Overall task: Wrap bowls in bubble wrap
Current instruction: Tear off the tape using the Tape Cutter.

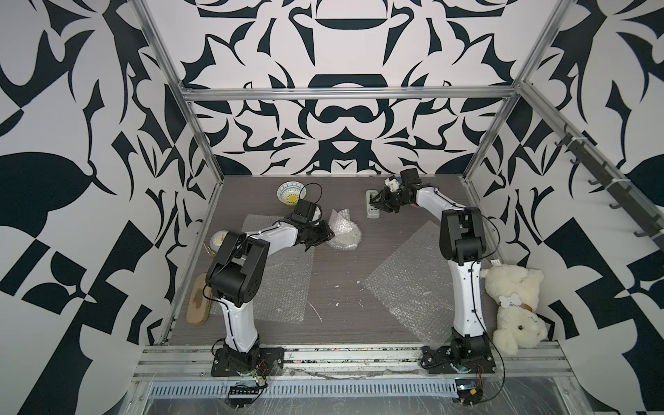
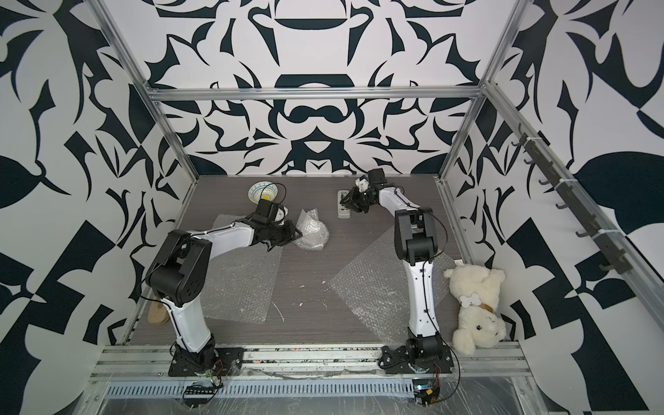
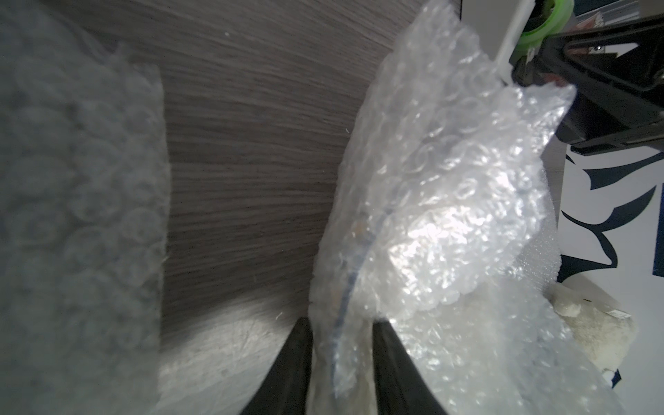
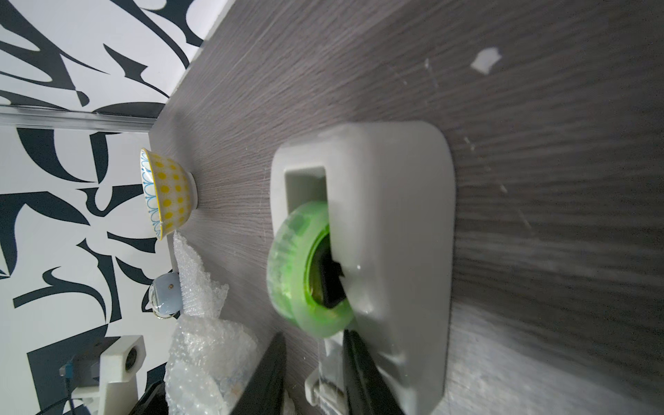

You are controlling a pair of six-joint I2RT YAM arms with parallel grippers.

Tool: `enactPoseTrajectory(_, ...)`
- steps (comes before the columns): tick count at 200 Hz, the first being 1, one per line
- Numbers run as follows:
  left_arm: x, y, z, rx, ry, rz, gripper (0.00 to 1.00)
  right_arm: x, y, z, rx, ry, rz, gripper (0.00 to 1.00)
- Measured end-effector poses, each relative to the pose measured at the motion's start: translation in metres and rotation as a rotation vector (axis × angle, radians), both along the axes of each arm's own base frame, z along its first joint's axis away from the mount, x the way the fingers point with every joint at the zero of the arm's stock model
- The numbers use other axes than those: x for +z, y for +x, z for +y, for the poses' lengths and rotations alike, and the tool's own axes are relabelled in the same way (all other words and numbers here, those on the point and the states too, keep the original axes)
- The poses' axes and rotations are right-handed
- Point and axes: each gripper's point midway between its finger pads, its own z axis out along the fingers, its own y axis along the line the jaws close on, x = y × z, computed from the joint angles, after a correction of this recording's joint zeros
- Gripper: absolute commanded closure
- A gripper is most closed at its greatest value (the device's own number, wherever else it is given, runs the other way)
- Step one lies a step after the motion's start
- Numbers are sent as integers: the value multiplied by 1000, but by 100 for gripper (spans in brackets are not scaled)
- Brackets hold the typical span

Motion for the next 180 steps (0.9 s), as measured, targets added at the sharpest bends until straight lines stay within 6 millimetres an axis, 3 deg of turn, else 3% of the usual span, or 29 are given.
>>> enactPoseTrajectory(87,1,0,1,3,1,-8,68,-3,1,2,9,32,-11,76)
enactPoseTrajectory(155,1,0,1,5,1,-11,67,-9,1,-3,6,78,-14,100)
enactPoseTrajectory(180,1,0,2,6,2,-11,68,-8,1,-2,14,91,-24,100)
